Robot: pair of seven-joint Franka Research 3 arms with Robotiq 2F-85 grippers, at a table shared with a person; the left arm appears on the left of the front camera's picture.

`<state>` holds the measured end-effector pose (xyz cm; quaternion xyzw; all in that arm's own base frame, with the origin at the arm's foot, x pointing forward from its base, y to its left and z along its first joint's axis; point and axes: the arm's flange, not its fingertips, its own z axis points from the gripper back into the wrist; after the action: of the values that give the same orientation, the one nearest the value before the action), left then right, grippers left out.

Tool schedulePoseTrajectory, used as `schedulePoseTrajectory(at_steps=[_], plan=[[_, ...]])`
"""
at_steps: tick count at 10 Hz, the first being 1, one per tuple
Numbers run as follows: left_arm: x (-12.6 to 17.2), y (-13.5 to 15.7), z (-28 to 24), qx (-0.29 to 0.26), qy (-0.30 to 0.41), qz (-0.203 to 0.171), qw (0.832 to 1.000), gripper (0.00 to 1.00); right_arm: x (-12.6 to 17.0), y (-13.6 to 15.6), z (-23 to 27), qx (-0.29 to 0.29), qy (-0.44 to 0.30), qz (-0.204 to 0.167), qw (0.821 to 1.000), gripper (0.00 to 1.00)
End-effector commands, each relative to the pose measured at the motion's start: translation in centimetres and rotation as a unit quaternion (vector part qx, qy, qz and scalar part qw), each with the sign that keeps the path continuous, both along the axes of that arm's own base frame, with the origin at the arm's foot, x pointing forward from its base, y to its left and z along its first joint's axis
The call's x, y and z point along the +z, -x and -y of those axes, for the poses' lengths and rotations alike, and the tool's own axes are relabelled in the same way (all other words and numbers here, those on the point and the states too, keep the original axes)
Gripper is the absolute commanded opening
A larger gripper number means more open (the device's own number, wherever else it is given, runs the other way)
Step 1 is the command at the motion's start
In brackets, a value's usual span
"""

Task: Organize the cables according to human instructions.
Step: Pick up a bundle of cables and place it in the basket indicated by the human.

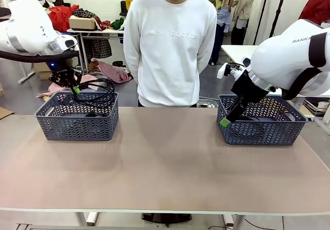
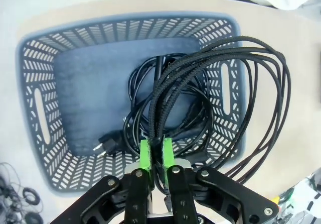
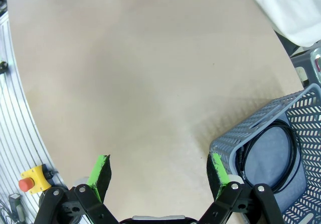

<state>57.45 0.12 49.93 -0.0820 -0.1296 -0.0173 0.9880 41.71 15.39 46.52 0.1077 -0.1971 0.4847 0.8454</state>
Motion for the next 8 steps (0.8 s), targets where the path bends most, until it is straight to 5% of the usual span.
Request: schedulePoseTrajectory(at_steps=[1, 3, 4, 5, 6, 7, 8], plan=[[-0.16, -0.59, -0.66, 0.005, 0.012, 0.007, 1.0, 0.11, 0.03, 0.06, -0.08, -0.001, 0.0, 0.001, 1.0, 1.0], [-0.56, -0.88, -0.82, 0.01, 0.008, 0.008, 1.0, 0.11, 0.03, 0.06, -0.08, -0.001, 0.0, 0.001, 1.0, 1.0], [-0.79, -1.07, -1.24, 0.018, 0.007, 0.011, 1.0, 0.3, 0.03, 0.06, -0.08, -0.001, 0.0, 0.001, 1.0, 1.0], [-0.99, -1.12, -1.46, 0.022, 0.007, 0.011, 1.0, 0.31, 0.03, 0.06, -0.08, -0.001, 0.0, 0.001, 1.0, 1.0], [-1.05, -1.14, -1.5, 0.029, 0.006, 0.014, 0.999, 0.49, 0.03, 0.06, -0.08, -0.001, 0.0, 0.001, 1.0, 1.0], [-0.9, -1.14, -1.5, 0.037, 0.005, 0.016, 0.999, 0.5, 0.03, 0.06, -0.08, -0.001, 0.0, 0.001, 1.0, 1.0], [-0.68, -1.18, -1.55, 0.041, 0.005, 0.017, 0.999, 0.69, 0.03, 0.06, -0.08, -0.001, 0.0, 0.001, 1.0, 1.0]])
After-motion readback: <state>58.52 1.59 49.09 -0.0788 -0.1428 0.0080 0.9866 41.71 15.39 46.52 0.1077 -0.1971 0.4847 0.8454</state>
